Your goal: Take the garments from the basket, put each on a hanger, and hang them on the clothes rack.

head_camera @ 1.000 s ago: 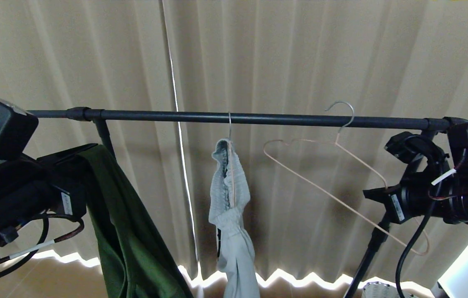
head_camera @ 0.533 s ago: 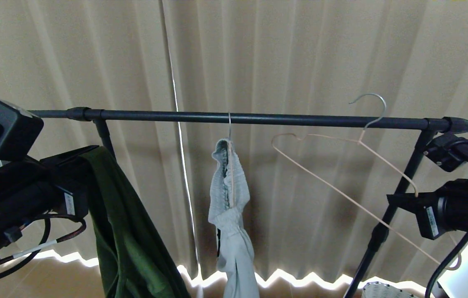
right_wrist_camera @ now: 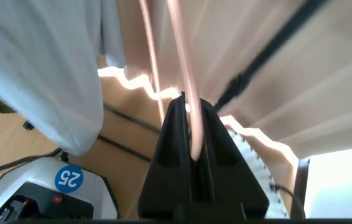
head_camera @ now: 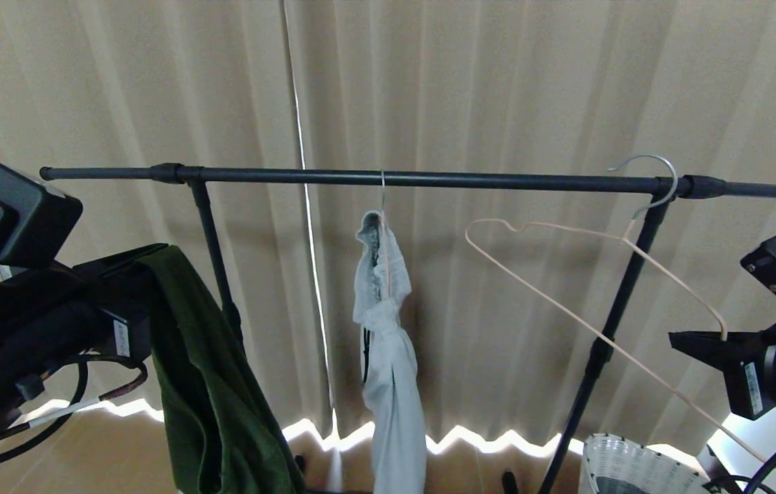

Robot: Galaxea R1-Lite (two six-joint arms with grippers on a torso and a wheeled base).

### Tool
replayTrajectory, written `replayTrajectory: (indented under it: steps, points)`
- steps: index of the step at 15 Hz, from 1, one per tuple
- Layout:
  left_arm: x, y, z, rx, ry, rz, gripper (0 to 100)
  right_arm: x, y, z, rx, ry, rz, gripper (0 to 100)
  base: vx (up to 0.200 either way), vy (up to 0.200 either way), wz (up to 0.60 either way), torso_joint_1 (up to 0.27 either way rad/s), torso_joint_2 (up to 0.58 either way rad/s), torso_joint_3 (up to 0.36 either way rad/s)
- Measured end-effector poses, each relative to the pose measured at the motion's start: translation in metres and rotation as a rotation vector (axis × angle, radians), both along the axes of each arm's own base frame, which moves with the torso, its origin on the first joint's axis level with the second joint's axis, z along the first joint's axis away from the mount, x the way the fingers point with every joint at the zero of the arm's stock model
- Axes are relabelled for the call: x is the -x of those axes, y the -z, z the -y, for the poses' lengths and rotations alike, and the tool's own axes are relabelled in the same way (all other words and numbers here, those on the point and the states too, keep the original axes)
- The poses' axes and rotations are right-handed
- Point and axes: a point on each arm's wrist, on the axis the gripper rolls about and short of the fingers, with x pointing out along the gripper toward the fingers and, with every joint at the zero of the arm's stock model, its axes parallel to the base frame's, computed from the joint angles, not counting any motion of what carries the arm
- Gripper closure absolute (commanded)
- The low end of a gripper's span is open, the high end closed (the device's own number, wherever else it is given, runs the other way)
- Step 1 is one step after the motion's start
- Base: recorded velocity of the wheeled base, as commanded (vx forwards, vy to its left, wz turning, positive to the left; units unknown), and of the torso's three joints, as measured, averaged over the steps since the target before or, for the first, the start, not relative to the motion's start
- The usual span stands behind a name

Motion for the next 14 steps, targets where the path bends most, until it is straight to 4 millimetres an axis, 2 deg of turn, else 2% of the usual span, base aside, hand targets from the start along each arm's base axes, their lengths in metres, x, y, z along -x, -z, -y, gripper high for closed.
replayTrajectory:
  steps: [7,14]
  points:
    - [0.0,0.0,0.0,-0.004,0.0,-0.001,100,0.003,0.004,0.001,0.003,0.0,-0.011,100,-0.2,0.0,0.0,0.002,0.0,0.004]
    - [0.001,0.005,0.0,-0.012,0.005,-0.016,100,0.006,0.017,0.003,0.039,0.062,0.014,100,0.0,0.0,0.0,0.0,0.0,0.0]
